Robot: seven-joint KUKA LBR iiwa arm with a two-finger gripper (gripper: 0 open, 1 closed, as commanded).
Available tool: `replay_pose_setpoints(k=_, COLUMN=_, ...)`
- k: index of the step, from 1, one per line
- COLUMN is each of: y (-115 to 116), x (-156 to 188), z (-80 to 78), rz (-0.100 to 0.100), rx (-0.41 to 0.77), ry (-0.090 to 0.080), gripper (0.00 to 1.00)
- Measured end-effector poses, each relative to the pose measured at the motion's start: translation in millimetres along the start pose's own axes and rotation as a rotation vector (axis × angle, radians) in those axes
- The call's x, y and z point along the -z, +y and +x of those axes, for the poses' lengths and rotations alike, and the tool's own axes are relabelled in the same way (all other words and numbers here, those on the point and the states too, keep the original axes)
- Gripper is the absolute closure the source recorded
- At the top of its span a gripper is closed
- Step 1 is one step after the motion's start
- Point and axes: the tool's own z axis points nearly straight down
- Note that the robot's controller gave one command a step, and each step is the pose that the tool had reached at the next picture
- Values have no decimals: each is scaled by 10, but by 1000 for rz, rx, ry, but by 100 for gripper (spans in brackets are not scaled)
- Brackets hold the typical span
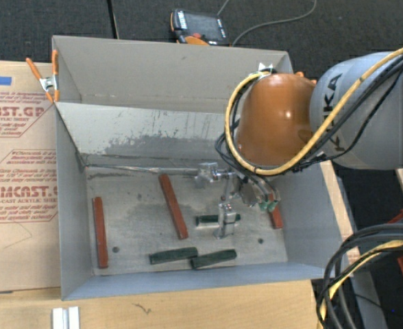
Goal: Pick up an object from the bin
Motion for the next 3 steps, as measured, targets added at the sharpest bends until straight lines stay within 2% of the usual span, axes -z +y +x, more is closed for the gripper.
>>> replay_pose_setpoints(k=1, y=-504, x=-1112, z=-404, rz=-2, rx=71, ry=1, gripper=0)
replay_pose_setpoints(k=2, y=-482, x=-1066, z=-417, rz=-4, rx=73, ry=-4, gripper=100)
replay_pose_setpoints(k=3, y=-446, x=487, z=-568, rz=0, rx=300, ry=-13, gripper=100)
